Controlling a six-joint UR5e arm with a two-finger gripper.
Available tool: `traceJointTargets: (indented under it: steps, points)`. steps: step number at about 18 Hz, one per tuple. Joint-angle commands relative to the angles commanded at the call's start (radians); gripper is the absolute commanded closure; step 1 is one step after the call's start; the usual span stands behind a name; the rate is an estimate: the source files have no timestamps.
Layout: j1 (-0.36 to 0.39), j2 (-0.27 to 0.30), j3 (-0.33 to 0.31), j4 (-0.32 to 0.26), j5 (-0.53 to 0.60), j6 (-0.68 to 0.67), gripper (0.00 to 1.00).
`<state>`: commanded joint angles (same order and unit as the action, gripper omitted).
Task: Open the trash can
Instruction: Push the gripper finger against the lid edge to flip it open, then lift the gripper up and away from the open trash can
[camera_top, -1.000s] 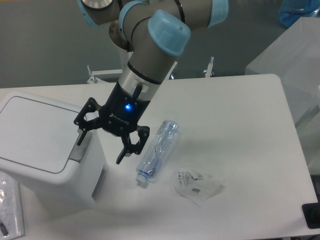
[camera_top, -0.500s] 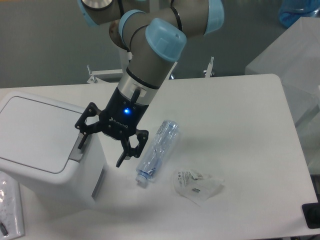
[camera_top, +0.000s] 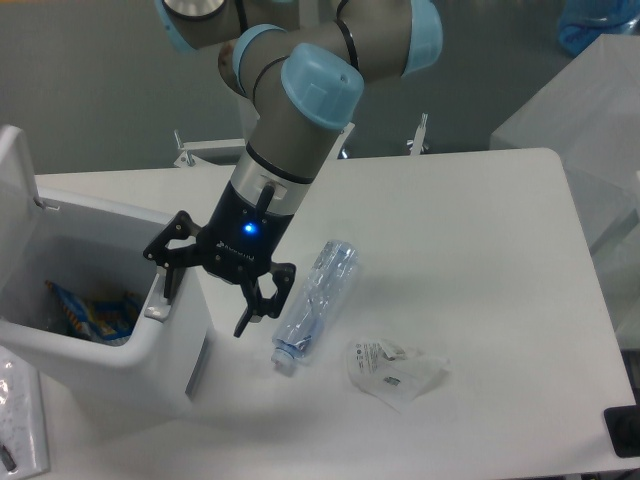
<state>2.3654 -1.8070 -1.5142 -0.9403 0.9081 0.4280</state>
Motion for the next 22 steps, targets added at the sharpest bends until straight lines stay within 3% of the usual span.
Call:
traceJointTargets:
  steps: [6,11,14,16,19,22]
  points:
    - [0.089,-0.002,0.065,0.005,0.006,0.027,0.0]
    - [0.201,-0.04,0.066,0.015,0.017,0.196,0.0]
    - [0.271,-0.048,0.051,0.014,0.101,0.319,0.0]
    - [0.304,-0.058,0.028,0.014,0.214,0.435,0.0]
    - [0.376,-0.119,-0.004,0.017,0.377,0.637,0.0]
    - [0.394,-0.143,-0.006,0.003,0.465,0.718,0.0]
